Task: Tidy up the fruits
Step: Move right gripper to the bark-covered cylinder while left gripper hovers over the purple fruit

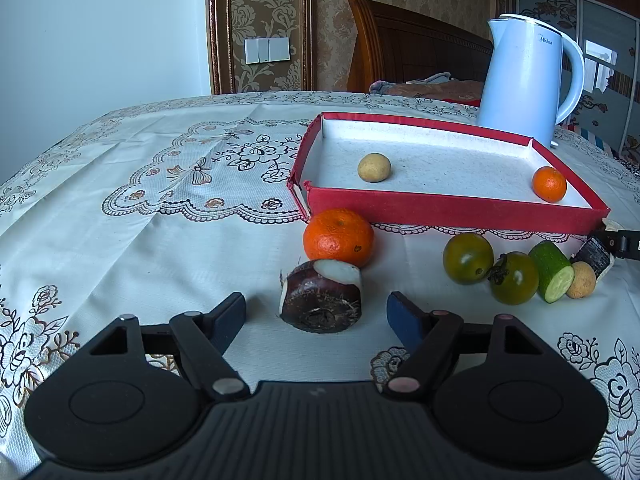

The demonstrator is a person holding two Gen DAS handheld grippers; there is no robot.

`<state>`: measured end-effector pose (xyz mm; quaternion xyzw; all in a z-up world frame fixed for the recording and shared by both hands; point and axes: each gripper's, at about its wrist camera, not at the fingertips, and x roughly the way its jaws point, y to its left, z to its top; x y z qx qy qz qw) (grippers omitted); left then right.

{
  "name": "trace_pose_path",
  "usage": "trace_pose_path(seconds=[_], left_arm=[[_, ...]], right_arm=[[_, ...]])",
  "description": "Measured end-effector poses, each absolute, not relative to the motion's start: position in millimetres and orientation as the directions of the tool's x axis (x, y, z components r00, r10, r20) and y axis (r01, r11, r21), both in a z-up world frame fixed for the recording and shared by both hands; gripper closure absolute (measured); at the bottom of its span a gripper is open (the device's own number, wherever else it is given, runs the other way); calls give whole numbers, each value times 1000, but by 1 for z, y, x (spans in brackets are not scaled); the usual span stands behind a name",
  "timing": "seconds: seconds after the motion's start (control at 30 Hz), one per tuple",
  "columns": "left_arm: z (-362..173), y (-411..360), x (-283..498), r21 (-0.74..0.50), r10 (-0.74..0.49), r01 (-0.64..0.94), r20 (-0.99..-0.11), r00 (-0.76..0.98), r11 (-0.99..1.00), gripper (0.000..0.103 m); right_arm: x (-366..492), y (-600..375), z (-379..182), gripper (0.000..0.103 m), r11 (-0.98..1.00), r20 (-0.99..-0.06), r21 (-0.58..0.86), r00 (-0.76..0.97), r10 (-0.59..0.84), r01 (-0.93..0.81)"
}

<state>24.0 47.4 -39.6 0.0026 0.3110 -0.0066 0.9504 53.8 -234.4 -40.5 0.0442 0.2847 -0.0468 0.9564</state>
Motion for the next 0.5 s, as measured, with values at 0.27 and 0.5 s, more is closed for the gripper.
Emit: trace_pose_path(seconds=[0.27, 0.5], left_arm=[[-39, 47, 24, 1, -11, 14, -591, 806, 1000, 25], [-39, 47, 24, 2, -10, 14, -591, 806, 1000, 25]], right_arm=[[56, -234, -40, 41, 991, -549, 62, 833, -64, 116], [56, -234, -40, 41, 991, -550, 63, 833, -64, 118]])
